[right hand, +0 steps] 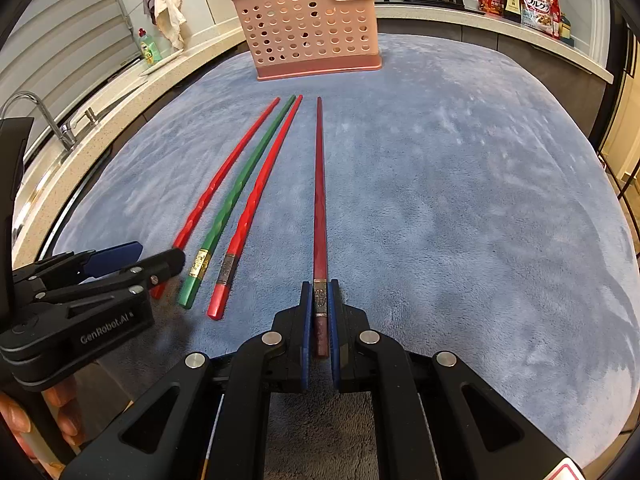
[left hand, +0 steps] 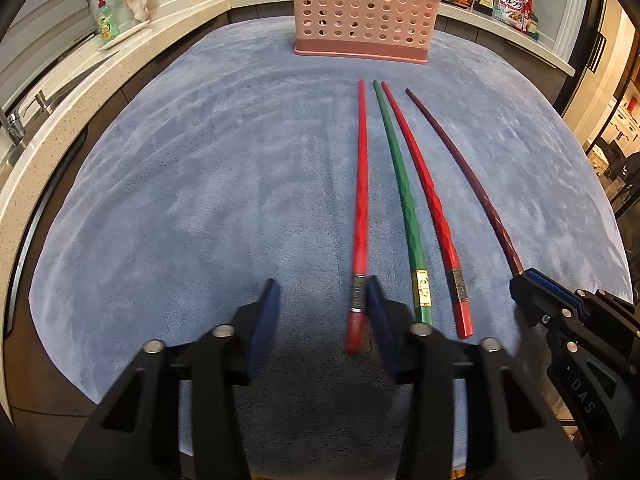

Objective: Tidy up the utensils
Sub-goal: 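Grasp a dark red chopstick with the right tool while the left tool grasps a red chopstick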

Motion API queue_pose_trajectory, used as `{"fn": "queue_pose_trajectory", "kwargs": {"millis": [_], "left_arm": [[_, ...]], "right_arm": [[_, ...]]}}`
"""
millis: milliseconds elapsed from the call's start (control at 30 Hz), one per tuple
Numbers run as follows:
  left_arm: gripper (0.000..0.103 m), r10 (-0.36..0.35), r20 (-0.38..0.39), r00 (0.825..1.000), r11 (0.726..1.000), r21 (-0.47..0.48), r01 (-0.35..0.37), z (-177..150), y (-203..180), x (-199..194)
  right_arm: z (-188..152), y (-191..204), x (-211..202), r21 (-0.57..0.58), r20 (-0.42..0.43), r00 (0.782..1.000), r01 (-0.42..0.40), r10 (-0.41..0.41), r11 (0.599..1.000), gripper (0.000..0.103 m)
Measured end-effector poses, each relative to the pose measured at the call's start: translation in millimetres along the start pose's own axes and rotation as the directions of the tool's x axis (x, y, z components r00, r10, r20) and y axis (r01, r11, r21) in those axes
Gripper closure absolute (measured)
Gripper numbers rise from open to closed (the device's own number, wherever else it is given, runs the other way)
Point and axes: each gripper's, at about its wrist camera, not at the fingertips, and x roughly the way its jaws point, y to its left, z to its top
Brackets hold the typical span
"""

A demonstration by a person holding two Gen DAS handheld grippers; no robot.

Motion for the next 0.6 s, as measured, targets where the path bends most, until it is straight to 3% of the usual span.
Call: {"fn": "queue_pose_trajectory", "kwargs": {"millis": [33,67,300,600], "left_arm": [[0.087,-0.002,0.003,1.000,1.000,0.001,0.002,0,1,-1],[0.092,-0.015,0.000,1.000,1.000,0.000,0.015,1,3,-1],[0.096,-0.037,-0.001,0.999,0.999,-0.006,0.037,4,7,-4],[0.096,-0.053,0.041,0.998,0.997,-0.046,0.054,19,17,-27]], "right_arm": [[0,0,0,0.000,0.000,1.000,0.001,-0.001,1.000,0.096],[0,1,0,-0.001,-0.002,1.000,0.002,-0.002,1.000,0.096],[5,2,-7,-0.001,0.005,1.000,0.000,0.000,1.000,0.096],[28,0,-39,0.003,0.085,0.996,-0.004,0.004,1.000,0.096]]}}
